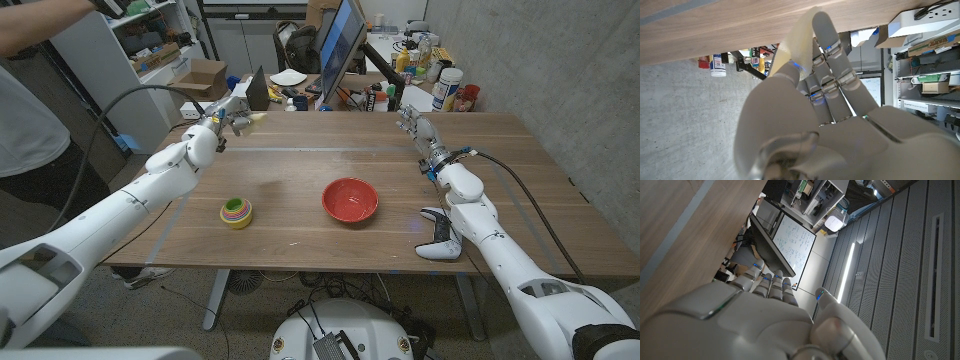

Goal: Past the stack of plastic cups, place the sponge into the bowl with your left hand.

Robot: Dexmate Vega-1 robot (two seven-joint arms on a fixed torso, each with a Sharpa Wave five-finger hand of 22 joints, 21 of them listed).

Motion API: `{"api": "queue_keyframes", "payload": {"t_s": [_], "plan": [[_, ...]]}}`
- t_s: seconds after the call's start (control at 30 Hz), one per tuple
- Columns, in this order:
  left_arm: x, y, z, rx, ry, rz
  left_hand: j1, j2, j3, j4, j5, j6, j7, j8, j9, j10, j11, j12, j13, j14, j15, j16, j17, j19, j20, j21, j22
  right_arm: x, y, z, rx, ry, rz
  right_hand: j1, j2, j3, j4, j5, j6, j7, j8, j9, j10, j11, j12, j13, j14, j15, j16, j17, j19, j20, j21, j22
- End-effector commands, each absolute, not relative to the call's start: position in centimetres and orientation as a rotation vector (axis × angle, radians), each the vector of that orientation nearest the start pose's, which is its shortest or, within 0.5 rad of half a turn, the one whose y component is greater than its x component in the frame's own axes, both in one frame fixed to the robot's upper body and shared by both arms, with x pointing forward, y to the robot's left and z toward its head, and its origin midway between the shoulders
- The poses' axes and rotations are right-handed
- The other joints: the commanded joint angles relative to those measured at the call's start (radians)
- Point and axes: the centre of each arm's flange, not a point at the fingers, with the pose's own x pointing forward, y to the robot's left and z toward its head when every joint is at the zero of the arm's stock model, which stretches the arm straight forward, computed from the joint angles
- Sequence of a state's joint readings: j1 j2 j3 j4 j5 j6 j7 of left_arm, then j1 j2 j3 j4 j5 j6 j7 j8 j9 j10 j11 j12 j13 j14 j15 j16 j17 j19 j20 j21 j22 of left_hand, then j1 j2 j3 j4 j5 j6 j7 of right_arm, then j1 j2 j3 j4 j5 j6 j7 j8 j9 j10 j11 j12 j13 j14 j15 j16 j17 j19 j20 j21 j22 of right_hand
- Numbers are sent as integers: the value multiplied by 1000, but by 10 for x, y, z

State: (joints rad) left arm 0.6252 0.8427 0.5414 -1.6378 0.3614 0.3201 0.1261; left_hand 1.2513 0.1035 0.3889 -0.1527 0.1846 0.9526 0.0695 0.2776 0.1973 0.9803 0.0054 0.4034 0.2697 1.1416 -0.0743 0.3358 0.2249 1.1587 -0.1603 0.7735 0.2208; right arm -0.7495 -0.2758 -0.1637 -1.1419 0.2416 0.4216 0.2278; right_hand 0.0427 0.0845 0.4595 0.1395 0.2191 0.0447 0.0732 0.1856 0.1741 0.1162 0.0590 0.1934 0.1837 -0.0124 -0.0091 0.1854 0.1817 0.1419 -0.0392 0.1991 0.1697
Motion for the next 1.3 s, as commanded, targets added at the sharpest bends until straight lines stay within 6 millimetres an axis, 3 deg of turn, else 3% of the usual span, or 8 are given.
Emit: {"api": "queue_keyframes", "payload": {"t_s": [0.03, 0.77, 1.3], "plan": [[605, 309, 116, 1284, -612, 267, 16, 28, 4, 13, 5, 55, 39, 5, 2, 108, -80, 5, 39, 187, -152, 4, 5, -31, -27, 13, 2, 653, -263, 21, -167, -792, 250, 2, 29, -3, -3, 5, 10, 3, 2, 4, 6, -4, 2, 4, 2, -4, 2, 0, 8, -22, 0, 5], [591, 268, 123, 1349, -700, 109, 6, 25, 3, 17, 7, 61, 33, -3, 3, 110, -84, -4, 46, 186, -150, 5, 12, -42, -26, 31, 1, 645, -269, 15, -155, -805, 235, 3, 29, -4, -3, 5, 11, 5, 2, 4, 8, -3, 2, 4, 3, -4, 2, 0, 7, -22, 0, 5], [583, 225, 117, 1409, -772, -30, 0, 25, 3, 19, 8, 64, 31, -9, 3, 112, -86, -10, 51, 185, -149, 5, 16, -50, -27, 46, -1, 640, -271, 19, -161, -814, 228, 3, 29, -5, -3, 5, 13, 4, 2, 4, 8, -2, 2, 4, 4, -4, 2, 0, 7, -23, 0, 5]]}}
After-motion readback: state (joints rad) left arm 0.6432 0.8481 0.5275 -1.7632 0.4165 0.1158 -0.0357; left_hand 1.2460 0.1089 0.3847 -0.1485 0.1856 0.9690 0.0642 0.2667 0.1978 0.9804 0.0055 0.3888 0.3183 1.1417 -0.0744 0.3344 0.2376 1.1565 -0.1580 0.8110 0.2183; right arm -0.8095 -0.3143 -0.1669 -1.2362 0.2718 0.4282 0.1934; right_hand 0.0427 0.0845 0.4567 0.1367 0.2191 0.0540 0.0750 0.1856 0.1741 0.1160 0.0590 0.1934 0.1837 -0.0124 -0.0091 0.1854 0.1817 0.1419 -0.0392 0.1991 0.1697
